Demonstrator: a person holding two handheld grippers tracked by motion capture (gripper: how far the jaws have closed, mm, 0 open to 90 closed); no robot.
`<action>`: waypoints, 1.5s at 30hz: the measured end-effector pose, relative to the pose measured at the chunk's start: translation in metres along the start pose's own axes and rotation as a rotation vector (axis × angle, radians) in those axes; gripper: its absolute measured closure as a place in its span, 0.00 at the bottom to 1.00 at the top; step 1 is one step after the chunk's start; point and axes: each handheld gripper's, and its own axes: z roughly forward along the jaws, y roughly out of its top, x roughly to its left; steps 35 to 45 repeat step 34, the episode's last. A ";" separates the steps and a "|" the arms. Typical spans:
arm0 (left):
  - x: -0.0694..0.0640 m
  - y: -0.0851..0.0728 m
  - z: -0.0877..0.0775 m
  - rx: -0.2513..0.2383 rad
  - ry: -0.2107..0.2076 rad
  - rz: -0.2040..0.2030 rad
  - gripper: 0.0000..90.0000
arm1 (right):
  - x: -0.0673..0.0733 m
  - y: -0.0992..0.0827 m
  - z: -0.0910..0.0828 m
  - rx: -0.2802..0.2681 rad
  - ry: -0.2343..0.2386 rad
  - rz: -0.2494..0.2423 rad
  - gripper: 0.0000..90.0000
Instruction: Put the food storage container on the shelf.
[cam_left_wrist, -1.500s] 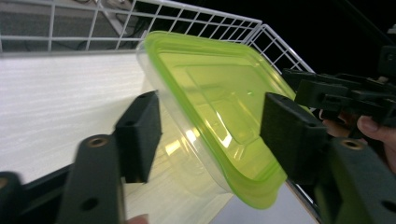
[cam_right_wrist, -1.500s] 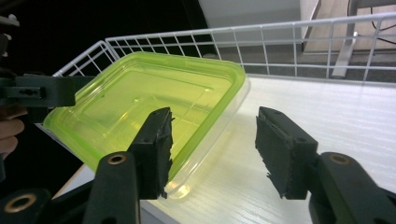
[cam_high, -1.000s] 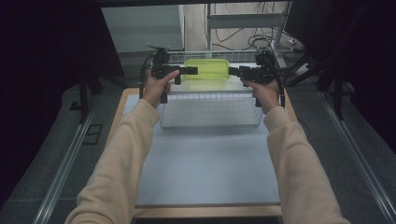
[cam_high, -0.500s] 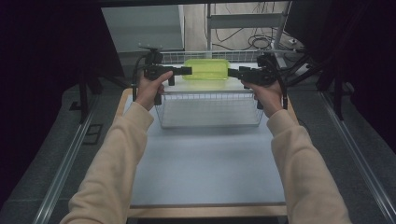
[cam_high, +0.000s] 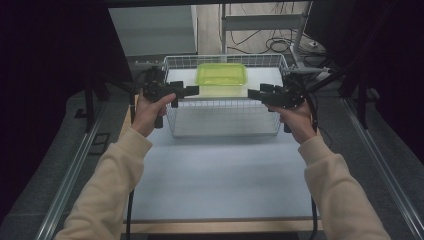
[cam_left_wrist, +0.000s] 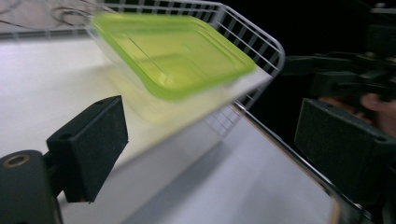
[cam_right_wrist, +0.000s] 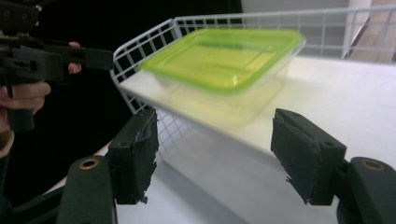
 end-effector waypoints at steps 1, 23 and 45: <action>-0.001 -0.005 -0.003 0.001 -0.001 0.010 0.10 | 0.002 -0.005 -0.002 0.005 0.004 -0.008 0.35; -0.034 -0.137 -0.019 0.074 0.003 0.108 0.13 | 0.014 -0.132 -0.041 0.050 0.086 -0.062 0.32; -0.036 -0.152 -0.014 0.093 0.025 0.120 0.13 | 0.012 -0.146 -0.047 0.033 0.094 -0.065 0.27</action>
